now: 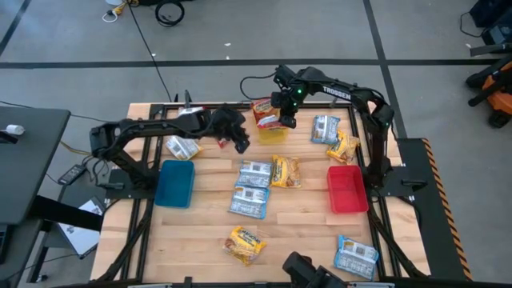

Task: Sort Maruchan noodles
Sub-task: Put the right red noodle pack into the yellow bin

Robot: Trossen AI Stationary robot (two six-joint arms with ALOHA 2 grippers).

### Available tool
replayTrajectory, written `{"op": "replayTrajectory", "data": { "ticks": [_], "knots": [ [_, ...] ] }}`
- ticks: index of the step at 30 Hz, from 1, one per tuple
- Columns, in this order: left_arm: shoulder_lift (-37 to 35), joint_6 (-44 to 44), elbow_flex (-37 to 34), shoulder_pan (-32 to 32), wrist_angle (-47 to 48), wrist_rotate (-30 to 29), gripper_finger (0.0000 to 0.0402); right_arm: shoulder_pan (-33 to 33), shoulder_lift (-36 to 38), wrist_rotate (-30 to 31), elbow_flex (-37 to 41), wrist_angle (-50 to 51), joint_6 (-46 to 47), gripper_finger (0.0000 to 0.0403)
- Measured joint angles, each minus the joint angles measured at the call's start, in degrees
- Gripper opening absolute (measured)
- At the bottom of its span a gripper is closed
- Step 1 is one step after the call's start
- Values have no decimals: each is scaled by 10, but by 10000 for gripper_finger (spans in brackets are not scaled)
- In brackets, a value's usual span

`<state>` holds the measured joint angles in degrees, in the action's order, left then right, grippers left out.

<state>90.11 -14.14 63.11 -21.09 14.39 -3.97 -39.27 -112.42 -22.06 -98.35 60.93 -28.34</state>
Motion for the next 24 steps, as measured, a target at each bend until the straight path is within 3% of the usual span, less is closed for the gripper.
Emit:
{"op": "replayTrajectory", "data": {
  "ticks": [6,14,24],
  "knots": [
    [24,88,1,-41,-87,12,164,0,0,2,0,-17,11,6],
    [58,55,1,-48,-90,25,164,-6,-9,45,1,-86,16,12],
    [60,37,1,-35,-68,26,164,-10,-9,100,1,-172,17,52]
  ]
}}
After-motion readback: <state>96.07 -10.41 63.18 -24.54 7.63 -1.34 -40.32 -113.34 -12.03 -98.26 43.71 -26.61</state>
